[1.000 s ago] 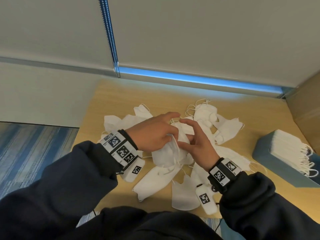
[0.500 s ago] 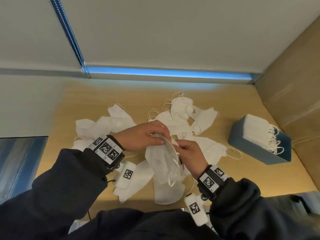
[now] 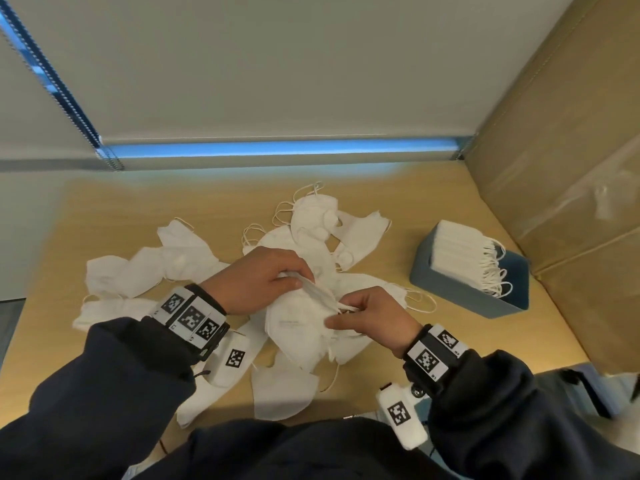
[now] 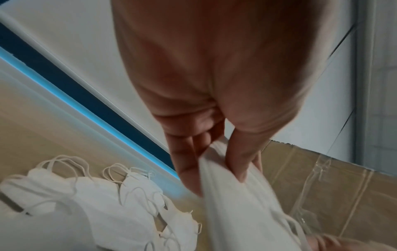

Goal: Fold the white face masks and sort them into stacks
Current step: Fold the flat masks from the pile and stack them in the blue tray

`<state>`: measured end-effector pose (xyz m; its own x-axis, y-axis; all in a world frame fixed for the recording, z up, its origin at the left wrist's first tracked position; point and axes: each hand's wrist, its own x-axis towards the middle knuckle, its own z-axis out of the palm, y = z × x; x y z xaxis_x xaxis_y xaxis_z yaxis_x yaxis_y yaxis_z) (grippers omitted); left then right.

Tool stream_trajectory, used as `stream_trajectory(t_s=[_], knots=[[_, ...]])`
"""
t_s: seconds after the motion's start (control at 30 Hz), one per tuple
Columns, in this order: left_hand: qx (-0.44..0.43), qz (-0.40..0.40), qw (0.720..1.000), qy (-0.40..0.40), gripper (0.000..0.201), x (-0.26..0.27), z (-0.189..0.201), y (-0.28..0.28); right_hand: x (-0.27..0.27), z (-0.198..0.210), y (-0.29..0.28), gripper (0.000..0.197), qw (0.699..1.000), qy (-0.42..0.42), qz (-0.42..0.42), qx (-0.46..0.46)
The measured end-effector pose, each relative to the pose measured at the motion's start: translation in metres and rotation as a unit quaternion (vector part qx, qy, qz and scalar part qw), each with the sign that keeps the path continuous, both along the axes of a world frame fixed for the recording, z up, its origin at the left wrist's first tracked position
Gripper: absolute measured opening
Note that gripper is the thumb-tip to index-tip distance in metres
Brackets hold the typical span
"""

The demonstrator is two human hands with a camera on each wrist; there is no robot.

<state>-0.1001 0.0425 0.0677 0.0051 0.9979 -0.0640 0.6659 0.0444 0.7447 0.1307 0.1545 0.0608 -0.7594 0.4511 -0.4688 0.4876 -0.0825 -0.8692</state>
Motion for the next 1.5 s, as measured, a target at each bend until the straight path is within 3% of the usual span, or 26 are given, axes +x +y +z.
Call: stream_trajectory(t_s=[0.07, 0.13, 0.17, 0.23, 0.27, 0.3, 0.43, 0.5, 0.57, 0.63, 0.7, 0.77, 0.83, 0.87, 0.93, 1.0, 1.07, 1.17, 1.23, 1.3, 1.4, 1.5], knots=[[0.012, 0.029, 0.999, -0.008, 0.029, 0.011, -0.002, 0.009, 0.014, -0.001, 0.013, 0.017, 1.0, -0.008, -0.027, 0.009], [0.003, 0.071, 0.997, -0.028, 0.044, 0.018, -0.006, 0.015, 0.027, -0.003, 0.03, 0.025, 0.993, 0.02, -0.101, -0.053], [0.003, 0.092, 0.995, -0.036, 0.048, 0.02, -0.01, 0.018, 0.033, -0.002, 0.039, 0.028, 0.978, 0.05, -0.159, -0.125], [0.012, 0.132, 0.989, -0.069, 0.04, 0.026, -0.018, 0.026, 0.047, 0.002, 0.056, 0.025, 0.913, 0.138, -0.258, -0.283], [0.018, 0.15, 0.985, -0.086, 0.037, 0.031, -0.022, 0.03, 0.054, 0.005, 0.063, 0.022, 0.889, 0.167, -0.276, -0.324], [0.016, 0.164, 0.982, -0.095, 0.038, 0.035, -0.025, 0.036, 0.059, 0.009, 0.07, 0.022, 0.885, 0.18, -0.268, -0.335], [-0.001, 0.171, 0.976, -0.132, 0.026, 0.05, -0.028, 0.062, 0.084, 0.016, 0.106, 0.019, 0.964, 0.117, -0.19, -0.145], [0.007, 0.179, 0.975, -0.135, 0.02, 0.056, -0.023, 0.077, 0.097, 0.021, 0.13, 0.012, 0.962, 0.099, -0.246, -0.072], [0.015, 0.195, 0.969, -0.149, 0.018, 0.068, -0.022, 0.096, 0.107, 0.026, 0.148, 0.02, 0.94, 0.118, -0.312, -0.075], [0.005, 0.21, 0.959, -0.19, 0.016, 0.087, -0.028, 0.113, 0.107, 0.03, 0.153, 0.017, 0.936, 0.151, -0.308, -0.077], [-0.023, 0.274, 0.922, -0.274, 0.016, 0.107, -0.041, 0.128, 0.109, 0.027, 0.155, 0.021, 0.951, 0.149, -0.27, -0.027], [-0.056, 0.372, 0.827, -0.418, 0.015, 0.122, -0.051, 0.137, 0.12, 0.018, 0.165, 0.043, 0.96, 0.092, -0.22, 0.149], [-0.074, 0.435, 0.718, -0.539, 0.014, 0.133, -0.055, 0.14, 0.138, 0.008, 0.182, 0.065, 0.932, -0.025, -0.132, 0.337], [-0.079, 0.452, 0.681, -0.571, 0.014, 0.136, -0.058, 0.14, 0.146, 0.004, 0.189, 0.077, 0.913, -0.086, -0.076, 0.392], [-0.077, 0.459, 0.657, -0.593, 0.015, 0.141, -0.059, 0.142, 0.157, -0.006, 0.202, 0.097, 0.882, -0.178, 0.001, 0.437], [-0.06, 0.44, 0.692, -0.569, 0.017, 0.147, -0.053, 0.149, 0.16, -0.014, 0.217, 0.108, 0.871, -0.21, 0.004, 0.443], [-0.028, 0.408, 0.763, -0.501, 0.019, 0.153, -0.041, 0.16, 0.156, -0.015, 0.228, 0.106, 0.886, -0.208, -0.034, 0.413], [0.063, 0.307, 0.892, -0.327, 0.016, 0.163, -0.032, 0.178, 0.148, -0.014, 0.246, 0.1, 0.898, -0.221, -0.079, 0.373], [0.12, 0.216, 0.95, -0.193, 0.015, 0.171, -0.03, 0.19, 0.146, -0.02, 0.262, 0.089, 0.902, -0.23, -0.049, 0.362], [0.151, 0.132, 0.976, -0.089, 0.015, 0.18, -0.026, 0.204, 0.147, -0.027, 0.279, 0.077, 0.919, -0.22, -0.014, 0.327], [0.146, 0.01, 0.988, 0.045, 0.018, 0.191, -0.029, 0.228, 0.145, -0.022, 0.281, 0.106, 0.923, -0.222, -0.006, 0.313], [0.094, -0.06, 0.983, 0.147, 0.025, 0.188, -0.038, 0.244, 0.146, -0.013, 0.275, 0.1, 0.935, -0.193, -0.023, 0.296]])
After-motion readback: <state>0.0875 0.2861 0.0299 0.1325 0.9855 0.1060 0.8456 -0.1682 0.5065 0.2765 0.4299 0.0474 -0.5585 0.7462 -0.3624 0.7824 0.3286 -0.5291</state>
